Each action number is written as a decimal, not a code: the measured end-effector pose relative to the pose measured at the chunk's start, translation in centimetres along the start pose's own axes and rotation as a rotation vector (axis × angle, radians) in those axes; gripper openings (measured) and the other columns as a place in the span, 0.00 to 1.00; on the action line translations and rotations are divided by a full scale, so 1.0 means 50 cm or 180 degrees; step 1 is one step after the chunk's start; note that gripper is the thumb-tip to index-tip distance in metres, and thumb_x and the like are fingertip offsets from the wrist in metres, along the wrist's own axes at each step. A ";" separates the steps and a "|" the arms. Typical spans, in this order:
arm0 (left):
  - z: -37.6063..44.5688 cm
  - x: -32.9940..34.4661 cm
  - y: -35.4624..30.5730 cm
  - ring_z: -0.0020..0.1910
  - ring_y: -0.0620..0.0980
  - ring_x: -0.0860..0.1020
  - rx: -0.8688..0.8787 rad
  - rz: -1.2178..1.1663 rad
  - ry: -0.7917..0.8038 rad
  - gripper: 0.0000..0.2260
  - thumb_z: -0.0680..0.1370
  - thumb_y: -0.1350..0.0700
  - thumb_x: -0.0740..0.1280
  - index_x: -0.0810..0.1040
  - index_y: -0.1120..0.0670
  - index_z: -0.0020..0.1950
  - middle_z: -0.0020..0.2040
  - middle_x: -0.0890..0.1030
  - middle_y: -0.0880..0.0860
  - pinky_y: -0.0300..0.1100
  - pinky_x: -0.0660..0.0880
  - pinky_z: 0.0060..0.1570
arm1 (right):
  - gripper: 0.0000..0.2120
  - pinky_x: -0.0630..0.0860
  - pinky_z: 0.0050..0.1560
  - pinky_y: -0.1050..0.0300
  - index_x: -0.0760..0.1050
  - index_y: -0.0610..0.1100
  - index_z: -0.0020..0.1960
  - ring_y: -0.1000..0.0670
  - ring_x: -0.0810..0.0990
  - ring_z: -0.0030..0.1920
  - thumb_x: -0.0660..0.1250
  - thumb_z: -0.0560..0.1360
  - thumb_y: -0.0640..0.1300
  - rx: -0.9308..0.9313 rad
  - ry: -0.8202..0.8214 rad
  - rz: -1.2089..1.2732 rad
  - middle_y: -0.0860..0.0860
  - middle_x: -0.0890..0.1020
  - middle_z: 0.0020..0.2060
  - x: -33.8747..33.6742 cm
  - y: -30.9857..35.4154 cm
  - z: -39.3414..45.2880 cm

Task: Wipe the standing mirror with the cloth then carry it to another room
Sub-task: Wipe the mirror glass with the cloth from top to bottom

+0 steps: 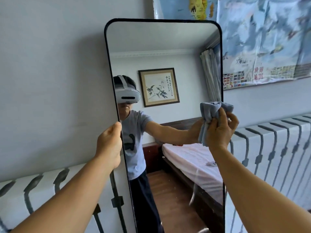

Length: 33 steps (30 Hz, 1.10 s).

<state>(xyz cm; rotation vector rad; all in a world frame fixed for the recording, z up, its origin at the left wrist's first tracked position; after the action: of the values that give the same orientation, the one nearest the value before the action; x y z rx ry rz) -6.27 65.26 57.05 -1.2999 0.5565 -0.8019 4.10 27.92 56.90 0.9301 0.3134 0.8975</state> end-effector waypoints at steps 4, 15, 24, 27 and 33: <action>-0.010 0.005 0.027 0.42 0.53 0.65 -0.0197 -0.0187 0.0177 0.13 0.77 0.49 0.62 0.70 0.55 0.35 0.38 0.68 0.57 0.46 0.63 0.45 | 0.14 0.63 0.59 0.66 0.75 0.47 0.60 0.46 0.71 0.57 0.60 0.76 0.37 0.0201 -0.0188 0.0040 0.44 0.69 0.58 -0.005 -0.006 -0.023; -0.019 -0.002 0.067 0.43 0.54 0.72 -0.0464 -0.0250 0.0353 0.14 0.77 0.49 0.59 0.74 0.58 0.40 0.42 0.73 0.58 0.47 0.70 0.49 | 0.13 0.74 0.53 0.46 0.73 0.55 0.55 0.44 0.68 0.55 0.67 0.73 0.44 -0.0863 0.0797 -0.0048 0.48 0.70 0.56 0.170 0.155 -0.333; -0.041 -0.019 0.086 0.53 0.57 0.80 -0.0685 -0.0512 0.0418 0.26 0.79 0.43 0.50 0.79 0.59 0.57 0.51 0.82 0.61 0.49 0.75 0.53 | 0.15 0.74 0.50 0.47 0.79 0.48 0.56 0.46 0.72 0.50 0.70 0.69 0.39 -0.1816 0.1356 -0.0139 0.52 0.68 0.53 0.222 0.243 -0.448; -0.043 -0.013 0.088 0.50 0.55 0.80 -0.0679 -0.0609 0.0408 0.25 0.80 0.42 0.49 0.79 0.57 0.57 0.49 0.83 0.59 0.47 0.75 0.49 | 0.18 0.74 0.50 0.43 0.79 0.46 0.57 0.42 0.73 0.50 0.72 0.68 0.36 -0.1829 0.1307 -0.0152 0.46 0.74 0.52 0.224 0.280 -0.407; -0.039 -0.002 0.093 0.40 0.40 0.80 -0.0793 -0.0817 0.0664 0.27 0.80 0.39 0.43 0.79 0.50 0.45 0.35 0.85 0.45 0.41 0.68 0.50 | 0.18 0.66 0.54 0.45 0.75 0.49 0.62 0.39 0.71 0.53 0.66 0.73 0.42 -0.1712 0.1312 -0.0172 0.42 0.74 0.54 0.287 0.389 -0.309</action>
<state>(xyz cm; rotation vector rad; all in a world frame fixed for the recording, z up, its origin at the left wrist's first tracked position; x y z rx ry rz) -6.87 64.45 52.09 -1.5471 0.6799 -1.1164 -6.52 53.20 65.30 0.2355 0.4183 1.0523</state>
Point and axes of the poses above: each hand's wrist, its own z-axis towards the middle knuckle, its own x-axis out of the palm, y = z × x, the point moved 10 cm from there along z, towards the middle knuckle
